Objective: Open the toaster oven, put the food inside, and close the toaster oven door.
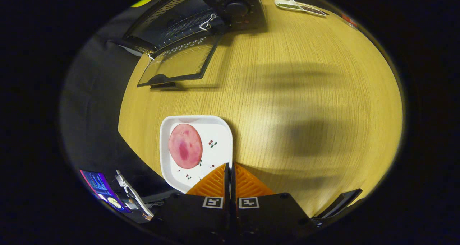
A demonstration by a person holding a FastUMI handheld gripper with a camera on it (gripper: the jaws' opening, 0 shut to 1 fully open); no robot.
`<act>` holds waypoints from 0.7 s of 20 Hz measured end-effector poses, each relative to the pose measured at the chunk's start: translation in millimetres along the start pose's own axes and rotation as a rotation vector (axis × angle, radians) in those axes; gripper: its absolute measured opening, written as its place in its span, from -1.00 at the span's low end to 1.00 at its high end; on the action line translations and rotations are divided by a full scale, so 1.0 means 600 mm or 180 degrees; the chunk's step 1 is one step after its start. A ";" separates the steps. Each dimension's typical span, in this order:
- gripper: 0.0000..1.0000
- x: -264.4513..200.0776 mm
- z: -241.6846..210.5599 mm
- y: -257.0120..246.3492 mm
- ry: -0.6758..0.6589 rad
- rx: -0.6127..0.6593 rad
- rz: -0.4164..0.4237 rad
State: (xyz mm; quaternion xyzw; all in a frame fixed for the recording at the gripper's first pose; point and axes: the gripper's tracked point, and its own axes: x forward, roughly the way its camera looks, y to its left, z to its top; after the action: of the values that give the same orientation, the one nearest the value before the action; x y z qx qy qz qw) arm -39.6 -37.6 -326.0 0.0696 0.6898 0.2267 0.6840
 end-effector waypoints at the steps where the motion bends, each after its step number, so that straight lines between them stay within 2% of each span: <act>1: -0.96 0.001 -0.007 0.006 0.0047 0.0059 0.0071; 9: -0.96 -0.004 -0.022 0.044 -0.0020 0.0480 0.0514; 14: -0.96 -0.023 -0.016 0.107 -0.0209 0.0602 0.0763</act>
State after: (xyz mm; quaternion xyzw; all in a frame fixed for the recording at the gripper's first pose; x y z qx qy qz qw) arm -62.3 11.8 -287.7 0.2229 0.6721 0.2384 0.6646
